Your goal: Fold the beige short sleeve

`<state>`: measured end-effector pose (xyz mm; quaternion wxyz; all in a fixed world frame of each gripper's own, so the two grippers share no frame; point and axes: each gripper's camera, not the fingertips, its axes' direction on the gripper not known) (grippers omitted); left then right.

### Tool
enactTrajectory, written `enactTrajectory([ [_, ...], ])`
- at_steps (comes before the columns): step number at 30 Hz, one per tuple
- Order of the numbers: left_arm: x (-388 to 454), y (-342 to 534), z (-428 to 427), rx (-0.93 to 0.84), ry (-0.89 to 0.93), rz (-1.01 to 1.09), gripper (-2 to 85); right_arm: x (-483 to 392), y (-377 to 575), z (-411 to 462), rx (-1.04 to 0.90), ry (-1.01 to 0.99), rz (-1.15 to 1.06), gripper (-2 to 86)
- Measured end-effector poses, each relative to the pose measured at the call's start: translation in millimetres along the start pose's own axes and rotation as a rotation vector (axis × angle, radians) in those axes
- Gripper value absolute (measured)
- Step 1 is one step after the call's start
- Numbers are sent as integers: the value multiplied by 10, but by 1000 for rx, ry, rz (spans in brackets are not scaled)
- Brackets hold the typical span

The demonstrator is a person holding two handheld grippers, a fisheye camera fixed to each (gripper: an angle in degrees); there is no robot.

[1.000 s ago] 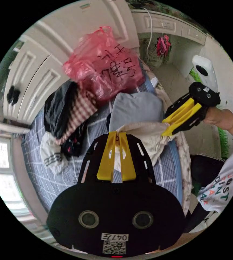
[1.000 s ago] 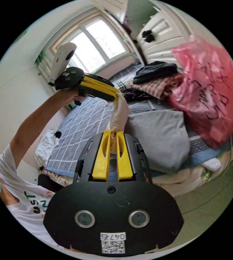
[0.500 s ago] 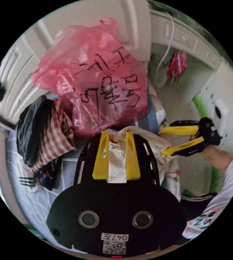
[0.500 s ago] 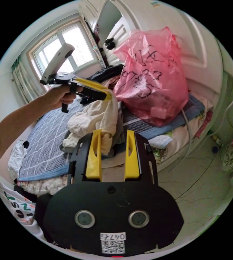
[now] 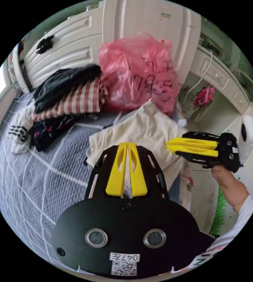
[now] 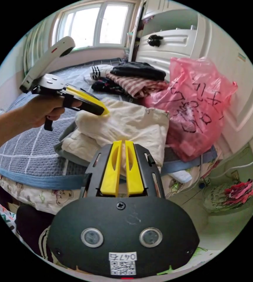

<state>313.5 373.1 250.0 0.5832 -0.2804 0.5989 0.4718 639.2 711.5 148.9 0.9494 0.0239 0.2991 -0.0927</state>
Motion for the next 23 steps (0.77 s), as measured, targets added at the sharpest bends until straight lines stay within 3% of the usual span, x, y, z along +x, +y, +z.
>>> enactTrajectory([
  [4, 100, 438, 127, -4, -26, -28, -7, -319, -167, -59, -46, 5, 25, -5],
  [10, -35, 1653, -920, 237, -61, -283, -8, -1434, -726, -1201, 283, 112, -30, -7],
  [14, -58, 3276, -1773, 393, -248, -490, -9, -2761, -1135, -1653, 406, -34, -144, -10],
  [20, 256, 5507, -2559, 332, -613, -908, -10, -4983, -1490, -1970, 437, -311, -139, -13],
  [23, 517, 6613, -2890, 353, -709, -1121, -10, -6099, -1569, -2205, 436, -433, -218, -12],
])
